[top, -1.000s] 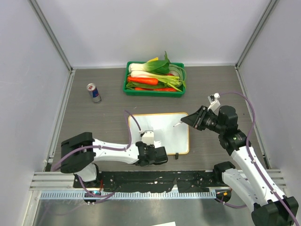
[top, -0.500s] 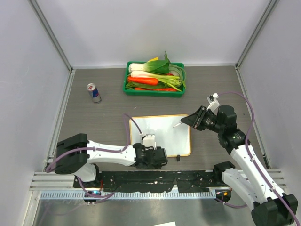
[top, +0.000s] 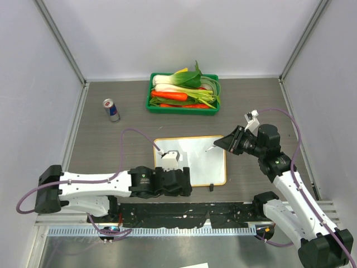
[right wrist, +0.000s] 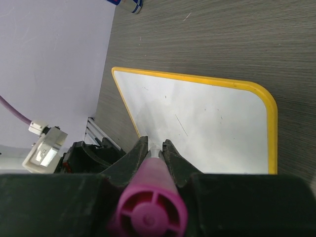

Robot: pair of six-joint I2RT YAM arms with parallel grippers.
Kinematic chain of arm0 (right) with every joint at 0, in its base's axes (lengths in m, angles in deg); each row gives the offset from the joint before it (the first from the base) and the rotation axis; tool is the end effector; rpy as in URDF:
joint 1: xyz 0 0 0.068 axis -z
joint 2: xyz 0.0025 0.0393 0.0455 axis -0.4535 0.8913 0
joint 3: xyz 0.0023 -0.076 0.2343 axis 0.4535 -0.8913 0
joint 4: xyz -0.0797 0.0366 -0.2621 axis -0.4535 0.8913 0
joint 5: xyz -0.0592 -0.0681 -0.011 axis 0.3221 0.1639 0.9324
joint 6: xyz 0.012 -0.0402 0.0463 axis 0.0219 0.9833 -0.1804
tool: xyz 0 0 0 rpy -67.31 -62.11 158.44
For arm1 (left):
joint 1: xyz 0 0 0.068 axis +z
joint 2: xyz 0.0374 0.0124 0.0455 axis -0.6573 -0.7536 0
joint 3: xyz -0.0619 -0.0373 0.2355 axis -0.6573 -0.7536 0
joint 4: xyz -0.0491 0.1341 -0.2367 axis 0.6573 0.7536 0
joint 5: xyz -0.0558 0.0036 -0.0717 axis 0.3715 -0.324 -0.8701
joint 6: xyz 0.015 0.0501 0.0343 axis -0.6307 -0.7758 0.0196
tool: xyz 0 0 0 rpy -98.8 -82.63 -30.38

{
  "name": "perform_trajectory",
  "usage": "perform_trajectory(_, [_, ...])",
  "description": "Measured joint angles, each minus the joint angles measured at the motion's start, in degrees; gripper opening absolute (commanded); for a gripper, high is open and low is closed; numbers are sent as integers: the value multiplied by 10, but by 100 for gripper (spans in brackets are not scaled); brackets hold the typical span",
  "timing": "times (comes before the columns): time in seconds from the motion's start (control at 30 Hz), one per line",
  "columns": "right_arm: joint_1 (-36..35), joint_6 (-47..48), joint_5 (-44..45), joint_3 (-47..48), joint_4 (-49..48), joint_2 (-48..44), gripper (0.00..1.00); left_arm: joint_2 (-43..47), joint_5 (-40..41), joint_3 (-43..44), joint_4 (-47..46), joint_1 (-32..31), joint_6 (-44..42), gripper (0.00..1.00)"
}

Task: Write a sentence on the whiteboard
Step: Move the whiteboard to the center of the board, then write a sentence on the whiteboard.

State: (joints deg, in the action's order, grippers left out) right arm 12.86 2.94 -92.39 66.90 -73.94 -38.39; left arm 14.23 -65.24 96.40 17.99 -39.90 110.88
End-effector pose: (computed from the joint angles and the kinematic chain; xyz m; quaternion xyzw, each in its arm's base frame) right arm 0.2094 0.0789 0.2509 0.0382 0.8102 0.4553 0.3671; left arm 0.0601 -0.2630 0.2027 0.0029 0.9440 -0.2250 0.2415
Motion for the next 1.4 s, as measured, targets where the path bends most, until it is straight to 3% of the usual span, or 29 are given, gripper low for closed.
perform_trajectory(0.3, [0,11,-8,-14,23,-30,1,61,9,-3,8,0,-45,92])
perform_trajectory(0.37, [0,14,-9,-19,32,-40,1,77,12,-10,8,0,-52,99])
perform_trajectory(0.67, [0,27,-10,-40,59,-56,1,132,24,-33,-4,18,-105,100])
perform_trajectory(1.0, [0,-24,-28,-42,-5,-47,2,121,-73,-33,-57,181,-201,100])
perform_trajectory(1.4, [0,-18,-27,-38,-57,6,1,96,-239,-16,-79,339,-301,100])
